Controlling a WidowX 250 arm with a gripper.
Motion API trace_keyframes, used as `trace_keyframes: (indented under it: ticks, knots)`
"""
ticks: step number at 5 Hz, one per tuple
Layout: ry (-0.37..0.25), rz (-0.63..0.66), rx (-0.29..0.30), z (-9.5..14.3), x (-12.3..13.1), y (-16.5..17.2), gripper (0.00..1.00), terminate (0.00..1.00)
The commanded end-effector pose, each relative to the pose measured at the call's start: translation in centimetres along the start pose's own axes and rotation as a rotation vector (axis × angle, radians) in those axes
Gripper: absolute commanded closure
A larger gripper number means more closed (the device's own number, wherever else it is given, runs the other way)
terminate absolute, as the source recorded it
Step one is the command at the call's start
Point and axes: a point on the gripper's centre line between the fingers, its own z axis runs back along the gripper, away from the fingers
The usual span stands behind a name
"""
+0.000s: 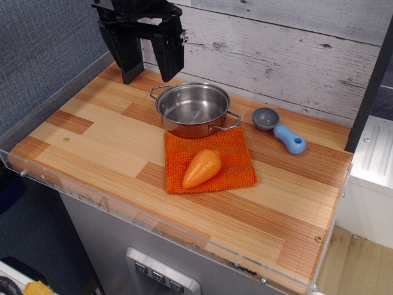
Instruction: Move orange vegetable to right lower corner
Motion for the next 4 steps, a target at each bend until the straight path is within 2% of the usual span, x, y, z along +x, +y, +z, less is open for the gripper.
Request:
trace_keyframes:
  ticks: [1, 2, 3, 4]
  knots:
    - [0.000, 0.000, 0.000, 0.0, 0.0, 0.0, 0.00, 0.00]
    - [-0.008, -0.107, 0.002, -1.7, 0.2, -1.5, 0.00, 0.00]
    - [0.019, -0.161, 0.046, -3.9, 0.1, -3.2, 0.00, 0.00]
    - [0.022, -0.194, 0.057, -5.9, -0.3, -4.5, 0.00, 0.00]
